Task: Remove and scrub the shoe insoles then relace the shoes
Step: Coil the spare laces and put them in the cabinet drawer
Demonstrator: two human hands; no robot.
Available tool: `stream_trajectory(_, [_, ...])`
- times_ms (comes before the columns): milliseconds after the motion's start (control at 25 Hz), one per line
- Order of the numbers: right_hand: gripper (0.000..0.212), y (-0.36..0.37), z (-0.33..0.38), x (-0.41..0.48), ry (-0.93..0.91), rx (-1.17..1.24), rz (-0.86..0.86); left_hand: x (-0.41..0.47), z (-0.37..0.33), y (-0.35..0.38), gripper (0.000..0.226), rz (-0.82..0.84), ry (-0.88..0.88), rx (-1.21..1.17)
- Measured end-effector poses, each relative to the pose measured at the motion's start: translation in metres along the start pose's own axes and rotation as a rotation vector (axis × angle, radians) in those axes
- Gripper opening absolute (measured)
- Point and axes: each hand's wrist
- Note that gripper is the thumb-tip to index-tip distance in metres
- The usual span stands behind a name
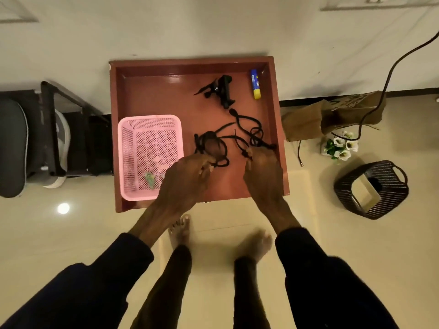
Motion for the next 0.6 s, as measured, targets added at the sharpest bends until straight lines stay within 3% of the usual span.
stream_trajectory(280, [0.023, 0.018, -0.024, 0.067, -0.236, -0.198, 0.242, 0.041, -0.031, 0.015, 0.014, -0.080, -0.133, 0.071])
stream_trajectory(400, [0.023, 0.006, -0.035, 0.067, -0.345, -0.210, 0.258, 0.045, -0.052, 0.013, 0.014, -0.121, -0.190, 0.033])
stream_trajectory(600, [0.022, -0.039, -0.029, 0.071, -0.291, 0.019, 0.236, 0.039, -0.079, 0.017, 0.026, -0.187, -0.166, 0.018])
Point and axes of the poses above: each hand's wrist, its own x-axis towards the middle knuckle, its own y-axis out of the palm, z = x × y, and after that the axes turned 5 degrees about y, right-handed
